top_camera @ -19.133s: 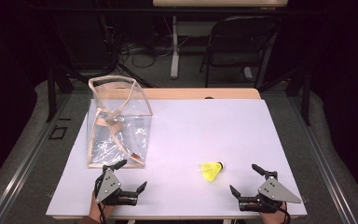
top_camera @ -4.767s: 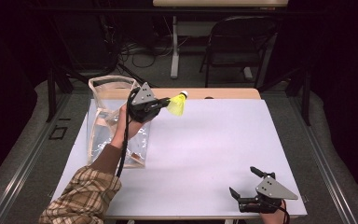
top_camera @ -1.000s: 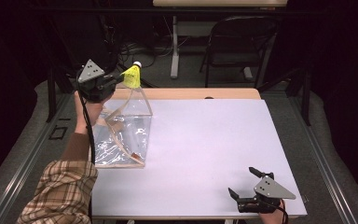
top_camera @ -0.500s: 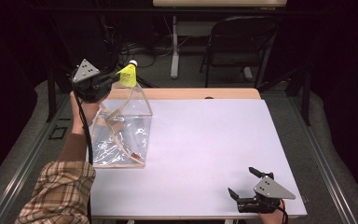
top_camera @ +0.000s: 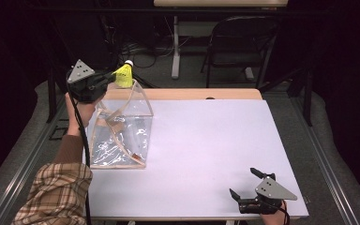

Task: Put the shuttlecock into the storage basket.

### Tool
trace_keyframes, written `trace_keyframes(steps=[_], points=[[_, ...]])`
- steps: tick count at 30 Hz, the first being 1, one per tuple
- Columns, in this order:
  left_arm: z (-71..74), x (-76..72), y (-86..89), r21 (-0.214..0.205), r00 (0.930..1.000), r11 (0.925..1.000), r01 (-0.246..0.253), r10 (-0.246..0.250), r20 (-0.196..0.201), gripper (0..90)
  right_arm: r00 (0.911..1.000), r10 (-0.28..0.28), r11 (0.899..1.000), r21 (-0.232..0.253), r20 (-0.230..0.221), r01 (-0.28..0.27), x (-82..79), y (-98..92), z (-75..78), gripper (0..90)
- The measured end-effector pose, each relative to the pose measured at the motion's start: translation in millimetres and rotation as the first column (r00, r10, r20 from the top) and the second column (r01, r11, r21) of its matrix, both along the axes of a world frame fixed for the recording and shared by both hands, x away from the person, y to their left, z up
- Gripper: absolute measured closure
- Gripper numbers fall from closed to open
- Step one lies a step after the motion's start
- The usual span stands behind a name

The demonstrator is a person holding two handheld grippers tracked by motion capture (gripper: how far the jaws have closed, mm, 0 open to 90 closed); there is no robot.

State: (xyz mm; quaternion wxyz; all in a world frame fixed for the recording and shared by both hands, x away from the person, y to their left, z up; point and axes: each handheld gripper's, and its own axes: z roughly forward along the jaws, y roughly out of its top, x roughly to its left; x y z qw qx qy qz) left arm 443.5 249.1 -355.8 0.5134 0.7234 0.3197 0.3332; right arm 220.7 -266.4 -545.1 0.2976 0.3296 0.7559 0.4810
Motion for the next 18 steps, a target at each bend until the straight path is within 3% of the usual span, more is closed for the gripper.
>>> trace_keyframes(steps=[18], points=[[-0.1,-4.5,13.1,-0.004,0.9995,0.9995,-0.031,0.031,0.0,89.5,1.0,0.001,1.0,0.002,0.006,-0.001,0.2,1.1,0.0,0.8]])
